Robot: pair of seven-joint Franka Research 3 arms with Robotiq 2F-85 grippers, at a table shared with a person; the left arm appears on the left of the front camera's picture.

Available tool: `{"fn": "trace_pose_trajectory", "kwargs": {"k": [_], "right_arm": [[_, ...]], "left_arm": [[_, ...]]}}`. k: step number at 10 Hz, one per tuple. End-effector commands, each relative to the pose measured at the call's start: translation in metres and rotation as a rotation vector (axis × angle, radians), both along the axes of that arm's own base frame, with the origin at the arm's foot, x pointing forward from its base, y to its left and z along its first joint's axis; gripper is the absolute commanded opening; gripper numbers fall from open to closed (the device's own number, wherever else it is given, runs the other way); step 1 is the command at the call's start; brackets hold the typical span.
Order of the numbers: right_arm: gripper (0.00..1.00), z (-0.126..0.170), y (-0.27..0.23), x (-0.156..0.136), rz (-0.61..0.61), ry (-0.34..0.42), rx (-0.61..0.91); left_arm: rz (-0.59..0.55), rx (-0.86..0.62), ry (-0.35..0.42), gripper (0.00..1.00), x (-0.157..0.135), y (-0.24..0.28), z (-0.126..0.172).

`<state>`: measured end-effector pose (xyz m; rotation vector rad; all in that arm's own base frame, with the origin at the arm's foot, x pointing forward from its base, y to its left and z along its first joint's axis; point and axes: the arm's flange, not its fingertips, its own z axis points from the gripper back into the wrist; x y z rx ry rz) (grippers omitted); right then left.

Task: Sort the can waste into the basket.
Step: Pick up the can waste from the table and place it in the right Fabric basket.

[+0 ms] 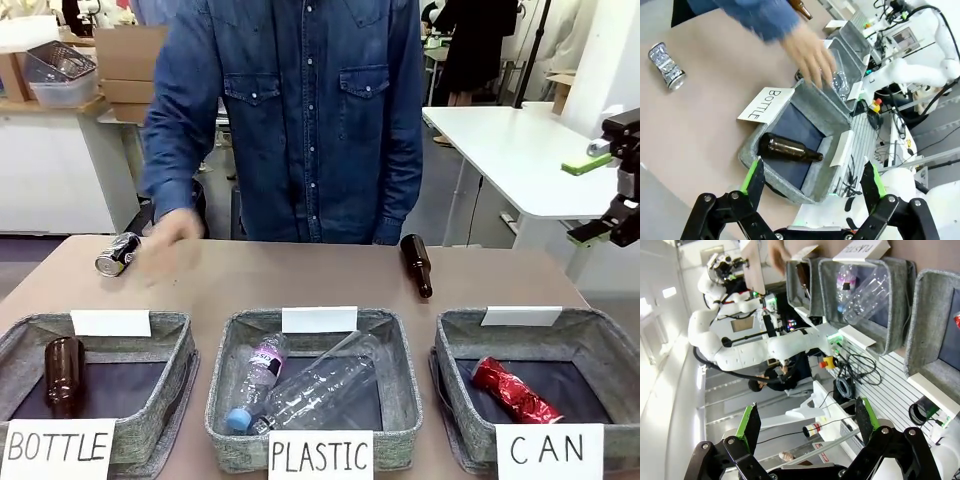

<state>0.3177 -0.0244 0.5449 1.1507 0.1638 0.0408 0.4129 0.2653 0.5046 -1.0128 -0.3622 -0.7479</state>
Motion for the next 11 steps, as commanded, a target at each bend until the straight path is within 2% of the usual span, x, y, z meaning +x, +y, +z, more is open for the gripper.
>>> {"fn": "trace_pose_trajectory", "kwargs": {"k": [1,2,3,5,6,8,11], "right_arm": [[1.0,0.0,-0.002,0.0,0.019,-0.021,0.0],[1.0,0.0,-0.002,0.0,0.019,-0.021,0.0],[1.0,0.0,-0.002,0.0,0.019,-0.021,0.0],[1.0,0.0,-0.002,0.0,0.019,-0.021,0.0],[1.0,0.0,-0.002,0.0,0.019,-0.021,0.0],[1.0,0.0,-0.002,0.0,0.019,-0.021,0.0],[1.0,0.0,-0.002,0.0,0.019,-0.021,0.0]], "left_arm": [[0.031,0.039,0.019,1.0,-0.001,0.004,-0.005],[0.034,0.01,0.007,1.0,0.003,0.004,-0.009],[0.025,0.071,0.022,1.0,0.015,-0.014,-0.016],[0.079,0.312,0.033,1.0,0.054,-0.075,-0.034],[0.026,0.428,0.036,1.0,0.08,-0.113,-0.047],[-0.017,0.661,-0.013,1.0,0.131,-0.178,-0.078],[0.023,0.896,-0.065,1.0,0.166,-0.228,-0.126]]}}
